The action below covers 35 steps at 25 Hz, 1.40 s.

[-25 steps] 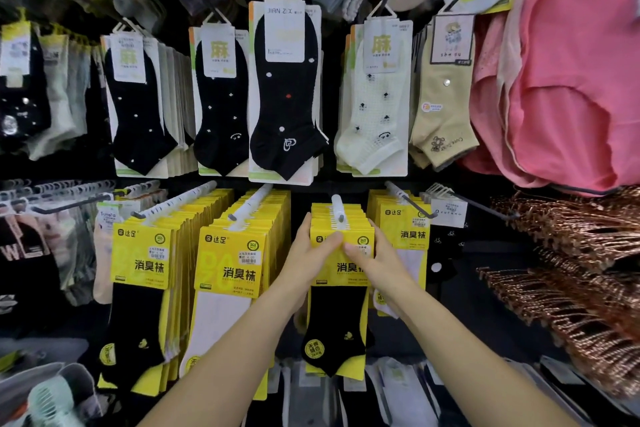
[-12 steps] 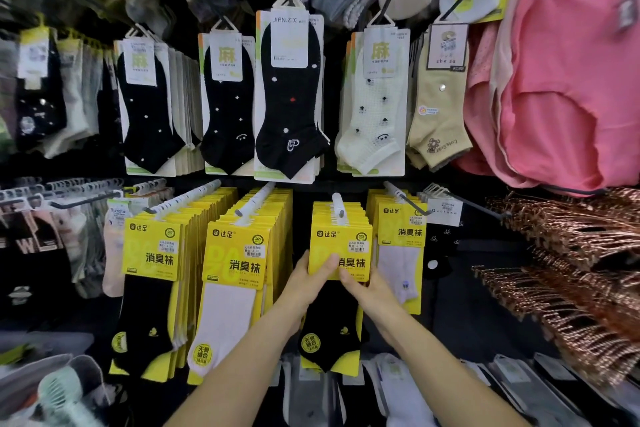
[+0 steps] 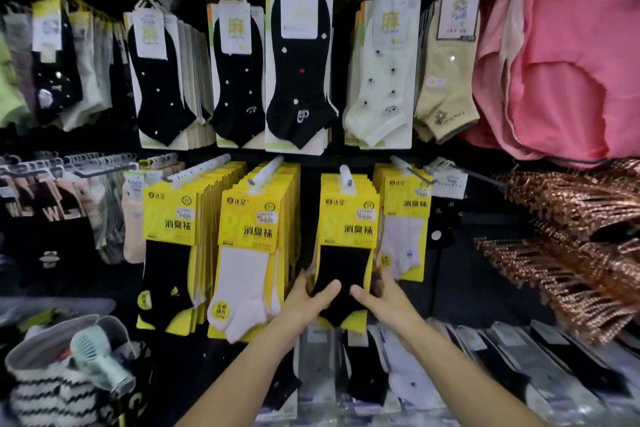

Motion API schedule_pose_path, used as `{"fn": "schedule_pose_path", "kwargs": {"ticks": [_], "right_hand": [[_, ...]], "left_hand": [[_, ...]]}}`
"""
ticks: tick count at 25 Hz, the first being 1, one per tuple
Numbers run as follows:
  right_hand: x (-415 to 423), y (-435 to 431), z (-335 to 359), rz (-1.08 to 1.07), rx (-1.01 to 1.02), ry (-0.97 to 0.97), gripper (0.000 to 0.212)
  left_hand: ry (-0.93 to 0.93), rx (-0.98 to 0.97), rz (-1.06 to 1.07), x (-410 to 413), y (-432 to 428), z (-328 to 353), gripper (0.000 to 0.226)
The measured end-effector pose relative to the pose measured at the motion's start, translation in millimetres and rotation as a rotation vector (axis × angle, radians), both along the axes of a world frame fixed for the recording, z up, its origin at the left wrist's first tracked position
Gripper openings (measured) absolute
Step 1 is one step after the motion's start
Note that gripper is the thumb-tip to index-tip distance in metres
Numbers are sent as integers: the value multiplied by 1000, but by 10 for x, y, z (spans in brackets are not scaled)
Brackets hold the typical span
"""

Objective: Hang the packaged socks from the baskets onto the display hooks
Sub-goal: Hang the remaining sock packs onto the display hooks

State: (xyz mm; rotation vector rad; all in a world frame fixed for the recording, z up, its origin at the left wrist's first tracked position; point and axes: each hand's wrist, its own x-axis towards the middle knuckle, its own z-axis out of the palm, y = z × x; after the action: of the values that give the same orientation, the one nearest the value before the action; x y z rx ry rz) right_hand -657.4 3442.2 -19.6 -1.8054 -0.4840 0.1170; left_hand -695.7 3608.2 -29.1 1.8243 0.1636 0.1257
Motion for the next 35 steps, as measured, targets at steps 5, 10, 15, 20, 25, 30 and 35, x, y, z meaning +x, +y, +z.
{"fn": "schedule_pose_path", "kwargs": {"ticks": [5, 10, 15, 20, 25, 30, 35], "right_hand": [[-326, -213, -560, -30, -105, 249, 84], [-759, -201, -1319, 11, -189, 393, 70], [-1162, -314, -2281, 54, -403, 485, 62], [-1319, -418, -2934, 101, -770, 312, 58], [-1190, -318, -3098, 35, -1101, -9, 55], [-1142, -268, -3164, 26, -1164, -36, 30], [-1207, -315, -3185, 186, -971, -99, 21]], "left_hand": [[118, -82, -21, -469, 33, -661, 95], [239, -10, -70, -964, -47, -1323, 67], [389, -33, 98, -1377, -118, -2166, 48], [456, 166, 148, -1552, -126, -2821, 40], [538, 260, 332, -1422, -21, -3039, 70], [570, 154, 218, -1299, -67, -3110, 55], [546, 102, 219, -1305, -8, -3107, 54]]}}
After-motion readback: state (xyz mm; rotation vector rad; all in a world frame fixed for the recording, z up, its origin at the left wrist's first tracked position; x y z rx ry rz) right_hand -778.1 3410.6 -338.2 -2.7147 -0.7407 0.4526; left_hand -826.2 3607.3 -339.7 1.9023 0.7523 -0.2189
